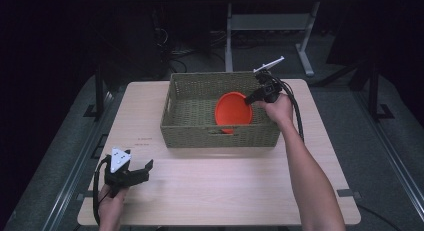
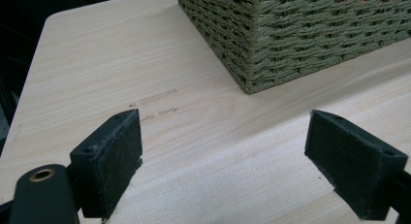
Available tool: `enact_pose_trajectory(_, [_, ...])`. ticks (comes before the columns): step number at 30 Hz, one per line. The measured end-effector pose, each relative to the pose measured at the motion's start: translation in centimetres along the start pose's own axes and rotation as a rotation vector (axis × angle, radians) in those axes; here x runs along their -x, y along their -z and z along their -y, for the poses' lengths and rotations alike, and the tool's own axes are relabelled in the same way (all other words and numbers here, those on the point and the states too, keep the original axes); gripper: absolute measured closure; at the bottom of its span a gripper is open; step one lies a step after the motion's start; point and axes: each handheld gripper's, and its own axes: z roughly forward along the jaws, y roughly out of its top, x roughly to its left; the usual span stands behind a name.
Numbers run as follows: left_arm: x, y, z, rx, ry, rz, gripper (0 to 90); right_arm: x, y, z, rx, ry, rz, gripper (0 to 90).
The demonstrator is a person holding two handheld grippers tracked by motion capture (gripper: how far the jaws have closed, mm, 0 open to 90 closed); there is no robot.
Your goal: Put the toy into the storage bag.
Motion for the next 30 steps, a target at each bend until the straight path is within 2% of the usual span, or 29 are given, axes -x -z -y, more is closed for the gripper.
enact_pose_trajectory(5, [-0.1, 0.1, 0.1, 0.006, 0.008, -0.003, 12.8, 0.0, -0.7, 0.2, -0.039, 0.014, 0.026, 81.7])
enact_pose_trajectory(12, [-0.1, 0.1, 0.1, 0.005, 0.006, -0.001, 12.8, 0.3, -0.9, 0.2, -0.045, 0.013, 0.024, 80.6])
enact_pose_trajectory(14, [-0.1, 0.0, 0.1, 0.005, 0.003, 0.001, 12.8, 0.4, -1.0, 0.2, -0.049, 0.013, 0.004, 71.9])
enact_pose_trajectory(15, [-0.1, 0.0, 0.1, 0.002, 0.002, 0.003, 12.8, 0.4, -1.0, 0.1, -0.053, 0.015, 0.002, 71.2])
enact_pose_trajectory(19, [-0.1, 0.0, 0.1, 0.002, 0.007, 0.001, 12.8, 0.3, -1.2, -0.1, -0.086, 0.012, 0.013, 59.3])
enact_pose_trajectory(23, [-0.2, 0.2, 0.2, 0.005, 0.005, 0.000, 12.8, -0.2, -1.8, -0.1, -0.128, 0.037, 0.067, 51.3])
enact_pose_trajectory(30, [0.0, 0.2, 0.2, 0.006, 0.005, 0.002, 12.8, 0.0, -1.7, 0.1, -0.148, 0.032, 0.060, 51.7])
